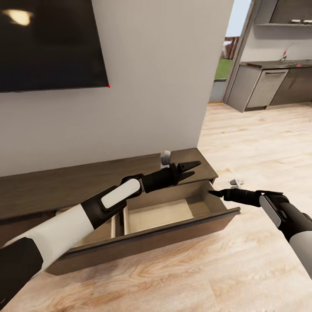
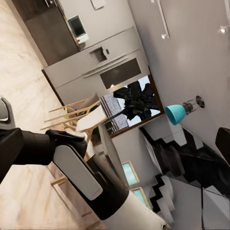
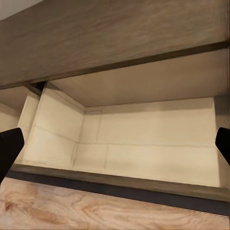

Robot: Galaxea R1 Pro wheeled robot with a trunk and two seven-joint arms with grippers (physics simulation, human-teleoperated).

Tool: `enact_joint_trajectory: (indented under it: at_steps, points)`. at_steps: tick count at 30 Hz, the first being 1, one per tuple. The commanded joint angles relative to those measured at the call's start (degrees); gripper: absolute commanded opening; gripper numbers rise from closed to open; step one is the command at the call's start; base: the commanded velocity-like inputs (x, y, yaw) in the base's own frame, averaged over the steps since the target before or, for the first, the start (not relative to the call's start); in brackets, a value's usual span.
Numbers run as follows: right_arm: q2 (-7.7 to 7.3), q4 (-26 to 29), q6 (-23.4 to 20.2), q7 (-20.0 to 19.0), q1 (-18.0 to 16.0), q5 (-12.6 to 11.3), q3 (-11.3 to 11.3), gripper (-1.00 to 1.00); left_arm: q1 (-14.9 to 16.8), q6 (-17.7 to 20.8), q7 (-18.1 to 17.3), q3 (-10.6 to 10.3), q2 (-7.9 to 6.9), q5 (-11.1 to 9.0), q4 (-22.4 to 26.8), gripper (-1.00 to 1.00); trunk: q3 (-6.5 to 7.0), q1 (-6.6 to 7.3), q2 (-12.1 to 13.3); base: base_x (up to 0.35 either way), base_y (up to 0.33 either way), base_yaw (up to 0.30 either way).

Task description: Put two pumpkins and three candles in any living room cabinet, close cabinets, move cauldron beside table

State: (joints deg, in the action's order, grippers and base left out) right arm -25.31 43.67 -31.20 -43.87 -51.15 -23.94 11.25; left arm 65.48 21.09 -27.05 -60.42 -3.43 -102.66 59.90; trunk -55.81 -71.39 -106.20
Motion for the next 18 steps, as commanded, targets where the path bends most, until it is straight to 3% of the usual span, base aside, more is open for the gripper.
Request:
enact_joint_trajectory:
  at_steps: [1, 8, 18]
  points:
    - [0.00, 0.0, 0.0, 0.0, 0.0, 0.0, 0.0, 1.00, 0.0, 0.0, 0.0, 0.0, 0.04, 0.0, 0.0, 1.00, 0.05, 0.00, 0.0, 0.000, 0.230, -0.254]
    - [0.00, -0.2, 0.0, 0.1, 0.0, -0.1, -0.1, 1.00, 0.0, 0.0, 0.1, -0.1, 0.15, 0.0, -0.1, 1.00, 0.37, 0.00, 0.0, 0.000, 0.226, -0.260]
    - [0.00, -0.3, 0.4, 0.1, 0.6, -0.2, -0.1, 1.00, 0.0, -0.2, 0.1, -0.1, 0.26, 0.0, 0.0, 1.00, 0.95, 0.00, 0.0, 0.000, 0.022, -0.254]
